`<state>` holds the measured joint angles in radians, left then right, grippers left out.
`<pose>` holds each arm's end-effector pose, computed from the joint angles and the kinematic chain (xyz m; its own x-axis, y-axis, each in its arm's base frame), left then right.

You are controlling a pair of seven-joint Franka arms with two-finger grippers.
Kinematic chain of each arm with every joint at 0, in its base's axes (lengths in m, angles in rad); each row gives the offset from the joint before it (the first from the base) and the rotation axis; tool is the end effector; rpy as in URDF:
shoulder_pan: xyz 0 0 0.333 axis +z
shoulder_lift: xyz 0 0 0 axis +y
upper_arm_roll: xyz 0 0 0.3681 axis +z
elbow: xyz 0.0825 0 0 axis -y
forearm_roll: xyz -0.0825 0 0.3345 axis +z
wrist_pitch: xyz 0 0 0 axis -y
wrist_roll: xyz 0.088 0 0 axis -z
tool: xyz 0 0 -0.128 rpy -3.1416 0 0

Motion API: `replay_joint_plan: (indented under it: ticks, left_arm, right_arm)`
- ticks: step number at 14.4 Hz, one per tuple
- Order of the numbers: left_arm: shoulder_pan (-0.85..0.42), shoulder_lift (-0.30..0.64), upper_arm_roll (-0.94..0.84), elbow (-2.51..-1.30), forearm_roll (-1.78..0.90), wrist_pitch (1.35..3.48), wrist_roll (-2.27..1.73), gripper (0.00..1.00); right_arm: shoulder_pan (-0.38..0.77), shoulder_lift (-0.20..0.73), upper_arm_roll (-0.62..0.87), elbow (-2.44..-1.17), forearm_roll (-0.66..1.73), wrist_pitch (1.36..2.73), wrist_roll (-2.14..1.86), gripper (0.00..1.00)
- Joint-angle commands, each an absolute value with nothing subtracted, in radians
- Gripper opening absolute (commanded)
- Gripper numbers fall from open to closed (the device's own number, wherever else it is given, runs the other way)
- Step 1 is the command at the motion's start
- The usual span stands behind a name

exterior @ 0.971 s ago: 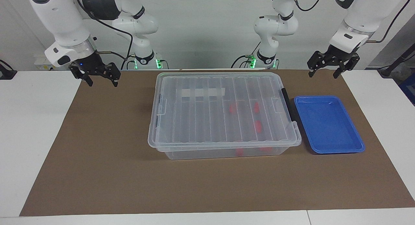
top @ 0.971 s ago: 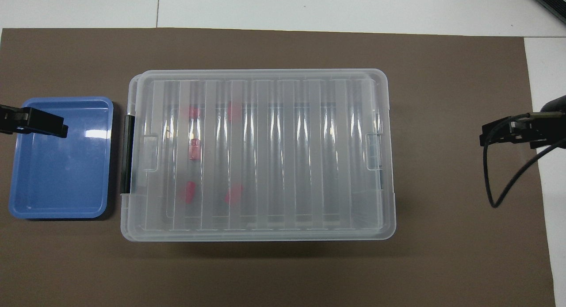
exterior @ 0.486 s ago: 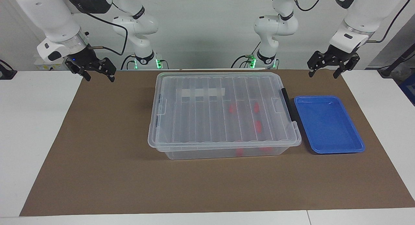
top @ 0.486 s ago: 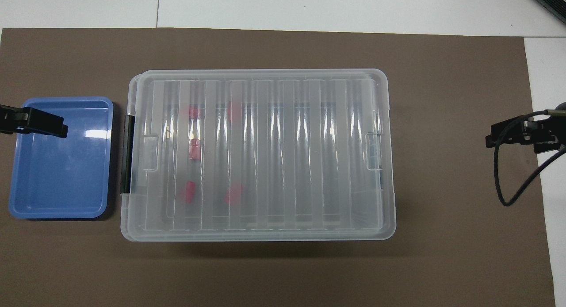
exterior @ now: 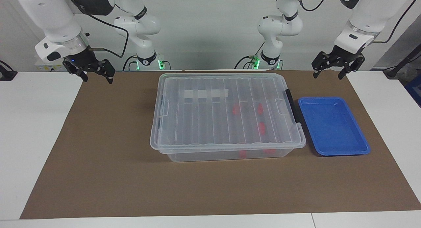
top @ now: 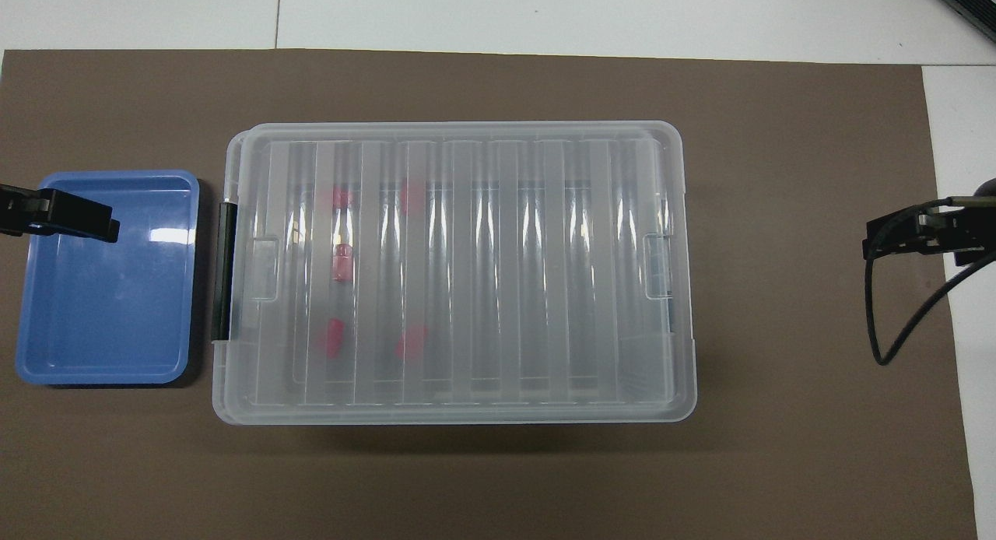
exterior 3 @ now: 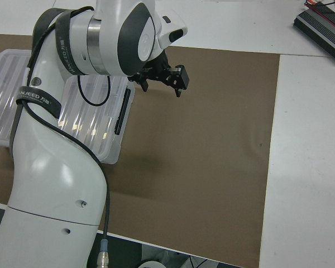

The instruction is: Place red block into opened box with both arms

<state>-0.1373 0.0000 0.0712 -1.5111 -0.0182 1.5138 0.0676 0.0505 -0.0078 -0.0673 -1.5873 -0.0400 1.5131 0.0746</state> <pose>0.4986 -0.0354 0.6757 0.9909 -0.1343 0.0039 -0.1344 -0.9908 0.0179 0.4940 -0.0138 0.6479 0.9936 -0.0934 -0.0632 -0.0907 -0.9949 0.0443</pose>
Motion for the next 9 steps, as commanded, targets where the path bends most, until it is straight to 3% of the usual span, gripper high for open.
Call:
replay_joint_plan:
  ticks: [1, 9]
  left_arm:
    - [-0.137, -0.029, 0.071, -1.542, 0.002, 1.509, 0.067, 1.00]
    - [-0.137, -0.029, 0.071, -1.542, 0.002, 1.509, 0.067, 1.00]
  right_arm:
    - [0.048, -0.012, -0.055, -1.575, -0.017, 1.517, 0.074, 1.00]
    - [0.043, -0.021, -0.055, -1.575, -0.006, 1.511, 0.074, 1.00]
